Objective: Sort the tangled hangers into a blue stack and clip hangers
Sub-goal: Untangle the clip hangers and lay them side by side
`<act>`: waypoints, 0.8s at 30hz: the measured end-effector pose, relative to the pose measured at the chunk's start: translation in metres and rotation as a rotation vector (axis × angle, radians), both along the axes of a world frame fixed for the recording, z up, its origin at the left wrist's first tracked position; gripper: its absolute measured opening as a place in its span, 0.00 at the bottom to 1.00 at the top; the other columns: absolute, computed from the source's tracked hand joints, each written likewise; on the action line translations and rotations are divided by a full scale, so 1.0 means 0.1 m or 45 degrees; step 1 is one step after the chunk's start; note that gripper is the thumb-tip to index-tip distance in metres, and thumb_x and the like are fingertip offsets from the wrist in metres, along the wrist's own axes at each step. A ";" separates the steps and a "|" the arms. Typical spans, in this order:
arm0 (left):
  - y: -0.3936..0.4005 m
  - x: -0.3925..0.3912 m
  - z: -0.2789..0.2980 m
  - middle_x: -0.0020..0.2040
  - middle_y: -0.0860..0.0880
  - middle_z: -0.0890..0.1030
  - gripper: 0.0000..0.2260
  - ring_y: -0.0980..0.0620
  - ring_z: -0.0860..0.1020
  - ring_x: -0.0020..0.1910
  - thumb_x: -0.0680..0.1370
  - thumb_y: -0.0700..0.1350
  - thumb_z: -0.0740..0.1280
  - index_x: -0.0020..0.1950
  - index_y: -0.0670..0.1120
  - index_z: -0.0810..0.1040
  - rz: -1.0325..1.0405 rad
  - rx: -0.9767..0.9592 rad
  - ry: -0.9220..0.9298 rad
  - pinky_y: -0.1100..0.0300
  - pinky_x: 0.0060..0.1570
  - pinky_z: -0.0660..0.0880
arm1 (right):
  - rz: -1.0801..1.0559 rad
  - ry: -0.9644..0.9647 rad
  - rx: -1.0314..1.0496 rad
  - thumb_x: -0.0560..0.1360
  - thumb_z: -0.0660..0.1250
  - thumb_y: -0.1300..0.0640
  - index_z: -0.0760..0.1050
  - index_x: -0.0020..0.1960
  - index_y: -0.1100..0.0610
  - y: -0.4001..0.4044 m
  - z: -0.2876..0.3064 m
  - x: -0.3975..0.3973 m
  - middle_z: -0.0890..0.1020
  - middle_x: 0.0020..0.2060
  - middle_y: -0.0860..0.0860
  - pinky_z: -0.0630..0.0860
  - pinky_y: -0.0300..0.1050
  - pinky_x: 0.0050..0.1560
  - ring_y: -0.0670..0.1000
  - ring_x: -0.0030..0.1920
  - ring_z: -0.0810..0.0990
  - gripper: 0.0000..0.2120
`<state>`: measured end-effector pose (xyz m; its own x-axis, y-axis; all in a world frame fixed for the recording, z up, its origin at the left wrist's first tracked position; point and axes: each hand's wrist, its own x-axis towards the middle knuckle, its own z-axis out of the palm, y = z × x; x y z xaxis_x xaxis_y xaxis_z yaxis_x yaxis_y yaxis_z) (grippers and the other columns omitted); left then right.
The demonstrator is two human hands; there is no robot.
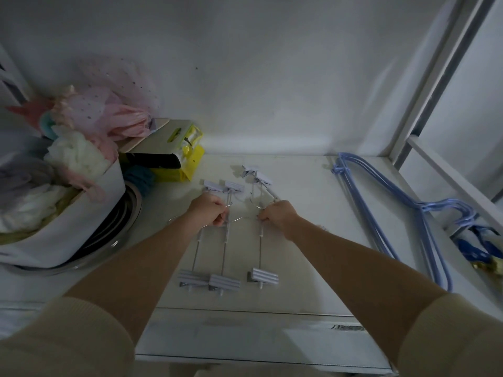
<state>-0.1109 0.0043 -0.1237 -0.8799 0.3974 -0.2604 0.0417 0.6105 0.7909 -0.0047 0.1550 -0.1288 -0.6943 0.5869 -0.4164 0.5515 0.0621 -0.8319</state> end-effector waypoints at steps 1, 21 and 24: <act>-0.02 0.00 -0.01 0.28 0.44 0.78 0.10 0.54 0.74 0.19 0.74 0.36 0.66 0.33 0.43 0.77 0.009 -0.010 0.016 0.62 0.30 0.79 | 0.023 -0.022 0.016 0.66 0.71 0.63 0.72 0.31 0.56 -0.01 0.00 0.00 0.78 0.34 0.54 0.70 0.40 0.37 0.52 0.38 0.76 0.10; -0.04 -0.01 -0.03 0.24 0.49 0.78 0.08 0.61 0.71 0.15 0.71 0.37 0.66 0.33 0.46 0.78 -0.083 -0.223 0.141 0.68 0.28 0.70 | 0.339 -0.319 1.016 0.76 0.56 0.62 0.74 0.58 0.60 0.14 0.05 0.10 0.78 0.57 0.58 0.73 0.47 0.52 0.60 0.59 0.77 0.13; -0.03 -0.01 -0.05 0.23 0.49 0.78 0.06 0.56 0.73 0.19 0.71 0.38 0.67 0.36 0.42 0.82 -0.098 -0.247 0.158 0.67 0.30 0.71 | 0.429 -0.207 0.986 0.78 0.56 0.59 0.76 0.50 0.58 0.10 0.07 0.06 0.80 0.52 0.59 0.69 0.44 0.44 0.62 0.54 0.79 0.10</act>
